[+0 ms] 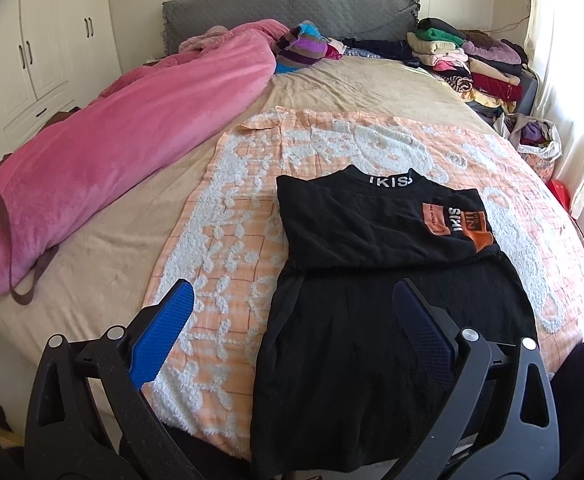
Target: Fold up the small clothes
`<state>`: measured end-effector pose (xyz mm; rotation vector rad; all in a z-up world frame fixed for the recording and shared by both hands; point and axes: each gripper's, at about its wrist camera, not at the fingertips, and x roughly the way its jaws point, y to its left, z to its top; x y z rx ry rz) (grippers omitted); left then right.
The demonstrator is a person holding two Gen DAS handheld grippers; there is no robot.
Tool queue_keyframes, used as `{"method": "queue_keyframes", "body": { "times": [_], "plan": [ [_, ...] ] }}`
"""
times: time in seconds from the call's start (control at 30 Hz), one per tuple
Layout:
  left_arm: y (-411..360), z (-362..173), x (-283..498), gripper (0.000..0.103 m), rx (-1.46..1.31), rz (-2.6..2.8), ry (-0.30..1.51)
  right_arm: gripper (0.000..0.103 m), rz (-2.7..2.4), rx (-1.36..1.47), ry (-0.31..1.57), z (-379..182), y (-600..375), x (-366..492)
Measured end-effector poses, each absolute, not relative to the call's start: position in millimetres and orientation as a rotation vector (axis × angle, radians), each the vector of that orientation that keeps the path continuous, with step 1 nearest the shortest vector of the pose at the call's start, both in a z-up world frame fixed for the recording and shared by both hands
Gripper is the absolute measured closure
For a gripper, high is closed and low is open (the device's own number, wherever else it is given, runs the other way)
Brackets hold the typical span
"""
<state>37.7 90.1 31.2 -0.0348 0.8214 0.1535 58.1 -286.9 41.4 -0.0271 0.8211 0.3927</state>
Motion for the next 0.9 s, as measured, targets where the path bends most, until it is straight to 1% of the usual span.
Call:
{"method": "queue_keyframes", "body": {
  "times": [0.63, 0.9],
  "plan": [
    [90, 8, 20, 0.010, -0.008, 0.160, 0.878, 0.005, 0.423, -0.049, 0.915, 10, -276, 40],
    [94, -10, 13, 0.010, -0.012, 0.169, 0.916, 0.005, 0.406, -0.036, 0.949, -6, -276, 36]
  ]
}}
